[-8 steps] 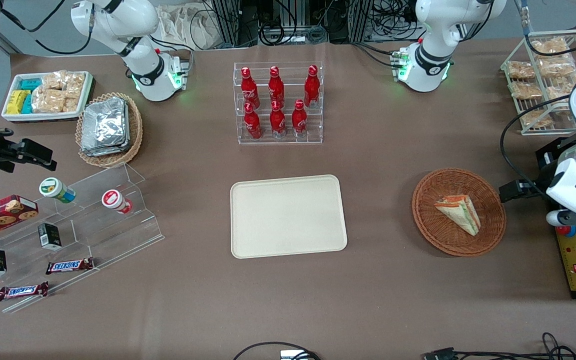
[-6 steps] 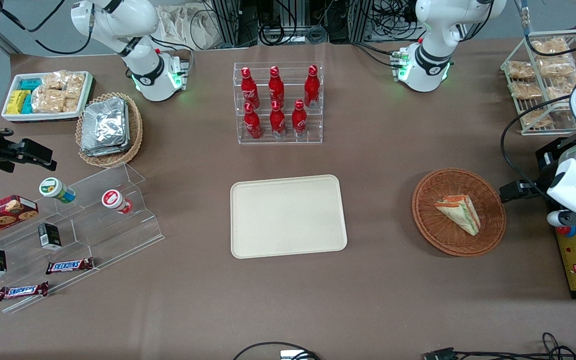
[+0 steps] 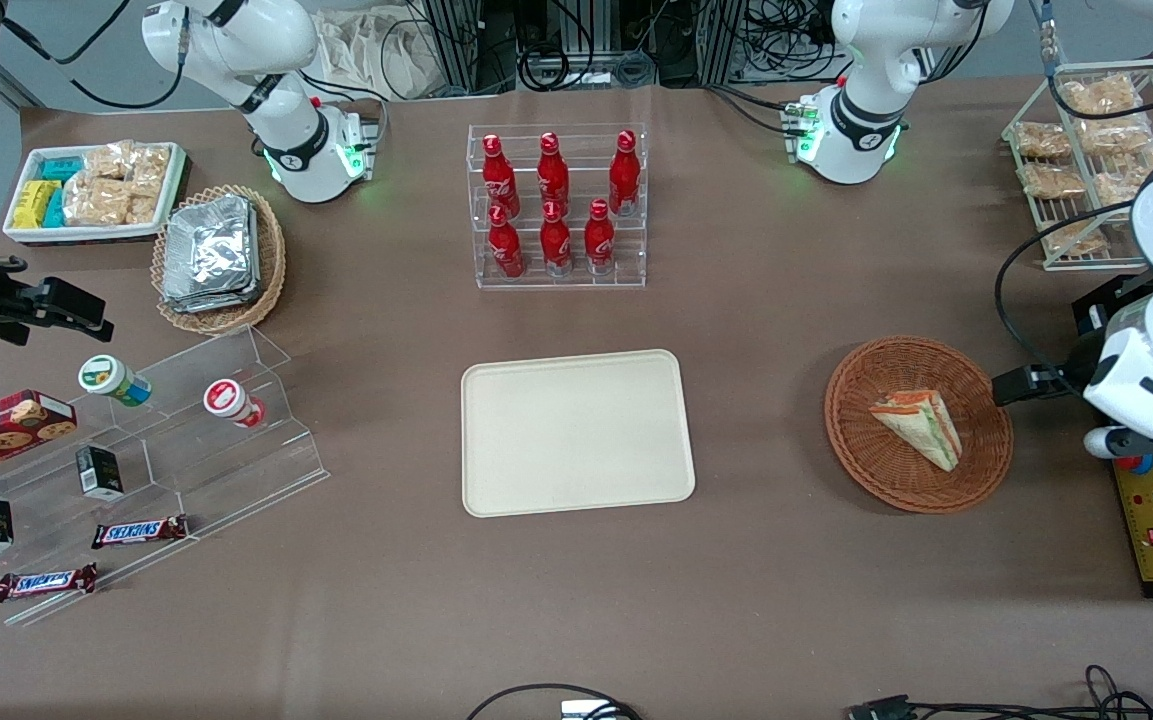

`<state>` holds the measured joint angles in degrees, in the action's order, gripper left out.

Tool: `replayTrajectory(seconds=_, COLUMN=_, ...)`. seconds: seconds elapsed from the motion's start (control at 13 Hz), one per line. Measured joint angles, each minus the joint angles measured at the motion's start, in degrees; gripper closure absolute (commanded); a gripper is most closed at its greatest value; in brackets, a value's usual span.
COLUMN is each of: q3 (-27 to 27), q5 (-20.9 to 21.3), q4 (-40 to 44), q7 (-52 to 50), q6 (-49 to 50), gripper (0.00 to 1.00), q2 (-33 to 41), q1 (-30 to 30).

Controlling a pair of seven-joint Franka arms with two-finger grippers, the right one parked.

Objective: Place sandwich from basket to tray
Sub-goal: 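Move the left gripper over the sandwich in the wicker basket, then lower the open left gripper around the wrapped sandwich and close it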

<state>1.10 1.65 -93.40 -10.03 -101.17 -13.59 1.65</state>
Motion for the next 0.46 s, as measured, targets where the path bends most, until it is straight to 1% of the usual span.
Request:
replayTrajectory(seconds=0.23, q3=0.1, q5=-0.1, q4=-5.1, q7=-10.4, q6=-5.7, gripper=0.0, q2=-0.9, q1=-0.1)
replayTrajectory(seconds=0.46, q3=0.1, q5=-0.5, q4=-9.6, q7=-17.6, q6=-13.8, gripper=0.0, q2=-2.7, q1=-0.1)
